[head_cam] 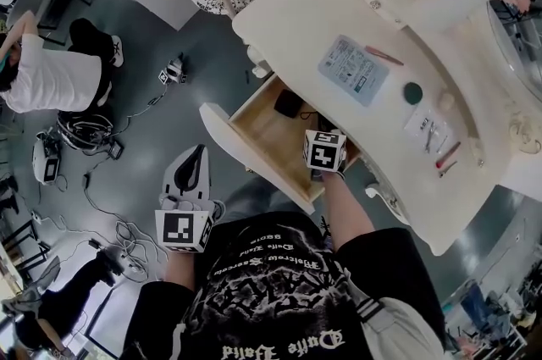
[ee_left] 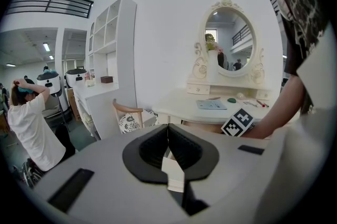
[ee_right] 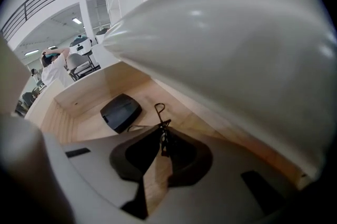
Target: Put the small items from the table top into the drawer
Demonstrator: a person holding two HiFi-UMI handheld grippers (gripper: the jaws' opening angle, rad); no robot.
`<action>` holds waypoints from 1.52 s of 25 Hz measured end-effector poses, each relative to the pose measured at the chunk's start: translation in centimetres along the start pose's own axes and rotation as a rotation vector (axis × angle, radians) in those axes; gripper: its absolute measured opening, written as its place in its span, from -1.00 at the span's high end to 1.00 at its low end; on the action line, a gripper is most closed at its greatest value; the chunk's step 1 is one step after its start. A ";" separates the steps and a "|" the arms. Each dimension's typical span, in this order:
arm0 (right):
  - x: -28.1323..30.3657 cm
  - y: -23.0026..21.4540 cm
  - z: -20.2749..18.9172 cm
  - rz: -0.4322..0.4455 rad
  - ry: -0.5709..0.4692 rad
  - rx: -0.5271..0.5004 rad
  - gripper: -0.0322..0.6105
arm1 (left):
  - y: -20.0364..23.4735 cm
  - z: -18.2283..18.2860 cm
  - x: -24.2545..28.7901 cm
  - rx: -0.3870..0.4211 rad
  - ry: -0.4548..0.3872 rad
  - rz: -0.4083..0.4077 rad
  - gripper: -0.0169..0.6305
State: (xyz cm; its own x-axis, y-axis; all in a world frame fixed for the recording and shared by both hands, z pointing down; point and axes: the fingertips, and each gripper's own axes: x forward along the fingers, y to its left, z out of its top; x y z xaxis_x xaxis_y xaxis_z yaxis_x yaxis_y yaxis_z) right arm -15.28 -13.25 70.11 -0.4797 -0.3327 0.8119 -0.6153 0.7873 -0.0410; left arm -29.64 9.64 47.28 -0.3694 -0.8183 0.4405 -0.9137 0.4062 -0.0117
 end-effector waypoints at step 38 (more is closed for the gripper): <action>-13.0 0.4 2.5 0.099 -0.248 -0.021 0.37 | -6.9 2.4 3.1 -0.007 -0.071 -0.202 0.90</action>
State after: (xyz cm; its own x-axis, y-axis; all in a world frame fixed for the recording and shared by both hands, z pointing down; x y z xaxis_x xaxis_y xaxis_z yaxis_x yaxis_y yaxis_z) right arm -10.84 -9.96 58.06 -0.6773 -0.3684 0.6368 -0.5456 0.8322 -0.0988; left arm -24.90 3.35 46.58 -0.1902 -0.9097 0.3690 -0.9692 0.2339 0.0771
